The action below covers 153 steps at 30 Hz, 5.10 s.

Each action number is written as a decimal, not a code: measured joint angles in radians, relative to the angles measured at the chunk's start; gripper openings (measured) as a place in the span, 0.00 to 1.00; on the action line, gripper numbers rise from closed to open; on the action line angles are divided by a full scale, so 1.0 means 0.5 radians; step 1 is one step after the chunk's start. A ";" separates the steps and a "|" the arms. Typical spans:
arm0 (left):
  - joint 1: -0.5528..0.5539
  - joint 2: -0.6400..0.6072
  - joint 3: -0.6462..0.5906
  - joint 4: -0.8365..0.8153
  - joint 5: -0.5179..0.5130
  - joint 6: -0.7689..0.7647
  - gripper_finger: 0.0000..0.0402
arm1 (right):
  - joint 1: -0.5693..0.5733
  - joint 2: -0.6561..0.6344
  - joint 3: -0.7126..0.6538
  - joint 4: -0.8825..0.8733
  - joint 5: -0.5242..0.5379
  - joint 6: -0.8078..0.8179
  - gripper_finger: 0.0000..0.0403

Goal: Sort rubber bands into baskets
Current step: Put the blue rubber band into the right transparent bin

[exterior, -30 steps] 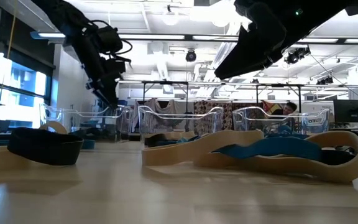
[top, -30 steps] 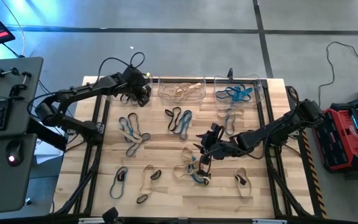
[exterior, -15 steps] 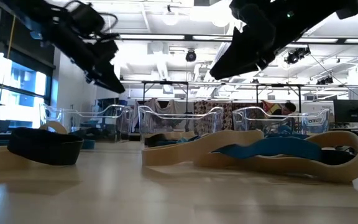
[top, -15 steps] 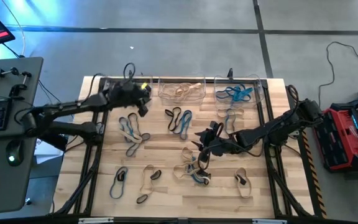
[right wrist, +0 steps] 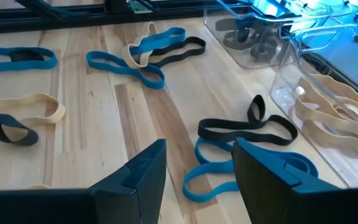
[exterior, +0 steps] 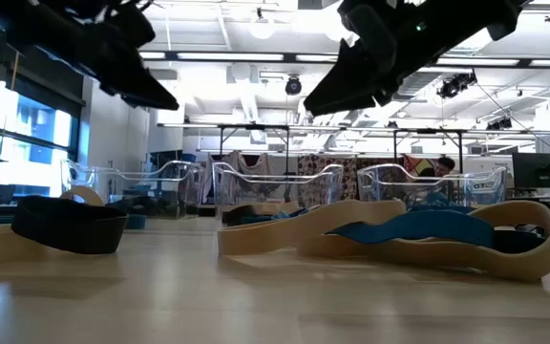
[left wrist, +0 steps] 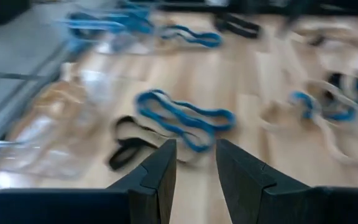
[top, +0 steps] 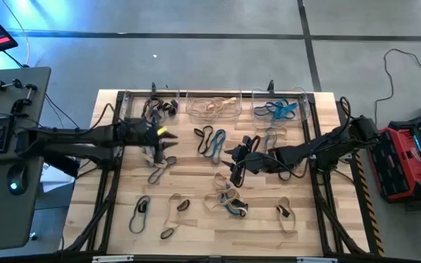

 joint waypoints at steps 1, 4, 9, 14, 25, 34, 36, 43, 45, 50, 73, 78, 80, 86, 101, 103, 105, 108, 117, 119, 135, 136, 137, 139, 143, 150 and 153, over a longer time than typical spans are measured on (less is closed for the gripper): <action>-0.053 0.002 0.000 -0.024 -0.001 -0.020 0.26 | -0.001 0.000 0.000 0.000 0.000 -0.001 0.43; -0.193 0.029 0.000 -0.108 -0.065 -0.121 0.26 | 0.000 0.000 0.000 0.000 -0.001 -0.031 0.43; -0.401 0.153 0.000 -0.246 -0.230 -0.334 0.29 | 0.000 0.000 0.000 -0.001 -0.001 -0.032 0.43; -0.555 0.384 0.000 -0.270 -0.360 -0.459 0.38 | 0.001 0.000 0.000 -0.004 -0.002 -0.032 0.43; -0.589 0.796 0.000 -0.269 -0.602 -0.612 0.55 | 0.002 0.000 0.000 -0.014 -0.003 -0.033 0.43; -0.493 1.011 0.000 -0.251 -0.609 -0.626 0.56 | 0.002 0.000 0.000 -0.014 -0.006 -0.033 0.43; -0.461 1.052 0.001 -0.239 -0.594 -0.626 0.56 | 0.002 0.000 0.000 -0.014 -0.006 -0.033 0.43; -0.440 1.073 0.005 -0.205 -0.506 -0.560 0.40 | 0.016 0.000 0.000 -0.014 -0.008 -0.032 0.43; -0.448 1.074 0.028 -0.225 -0.477 -0.492 0.30 | 0.016 0.000 0.000 -0.013 -0.017 -0.032 0.43; -0.434 1.077 0.121 -0.236 -0.432 -0.415 0.04 | 0.015 0.000 0.000 -0.012 -0.027 -0.032 0.43; -0.293 1.062 0.303 0.564 -0.115 -0.360 0.00 | -0.001 0.428 0.000 0.640 -0.258 -0.033 0.43; -0.269 1.062 0.303 0.709 -0.036 -0.314 0.00 | -0.027 0.539 0.000 0.813 -0.275 -0.060 0.43; -0.259 1.062 0.303 0.741 0.001 -0.254 0.00 | -0.045 0.581 0.000 0.858 -0.321 -0.078 0.43; -0.247 1.062 0.277 0.826 0.009 -0.239 0.00 | -0.092 0.688 0.000 1.037 -0.368 -0.078 0.46; -0.245 1.063 -0.121 1.952 0.363 -0.362 0.00 | -0.190 0.708 0.000 1.350 -0.622 -0.152 0.47; -0.254 1.063 -0.121 1.988 0.363 -0.357 0.00 | -0.196 0.708 0.000 1.406 -0.648 -0.185 0.47; -0.254 1.063 -0.121 1.995 0.361 -0.348 0.00 | -0.196 0.708 0.000 1.474 -0.710 -0.213 0.47; -0.254 1.064 -0.121 2.000 0.356 -0.348 0.00 | -0.196 0.708 0.001 1.575 -0.794 -0.226 0.47; -0.253 1.064 -0.121 2.092 0.330 -0.296 0.00 | -0.196 0.708 0.151 1.489 -0.627 -0.312 0.47; -0.253 1.064 -0.121 2.098 0.324 -0.293 0.00 | -0.195 0.708 0.199 1.430 -0.555 -0.317 0.47; -0.252 1.064 -0.121 2.102 0.300 -0.255 0.00 | -0.071 0.708 0.262 1.067 -0.113 -0.367 0.47; -0.252 1.064 -0.121 2.097 0.300 -0.254 0.00 | -0.061 0.708 0.262 1.064 -0.061 -0.372 0.47; -0.249 1.064 -0.121 2.093 0.300 -0.254 0.00 | -0.056 0.708 0.262 1.064 -0.020 -0.386 0.47; -0.249 1.064 -0.121 2.089 0.300 -0.254 0.00 | -0.041 0.708 0.262 1.066 0.051 -0.397 0.47; -0.249 1.064 -0.121 2.089 0.300 -0.255 0.00 | -0.044 0.708 0.262 1.209 -0.036 -0.398 0.47; -0.249 1.064 -0.121 2.090 0.299 -0.289 0.00 | -0.122 0.708 0.262 1.293 -0.340 -0.343 0.46; -0.249 1.064 -0.121 2.090 0.299 -0.276 0.00 | -0.141 0.708 0.262 1.288 -0.338 -0.334 0.40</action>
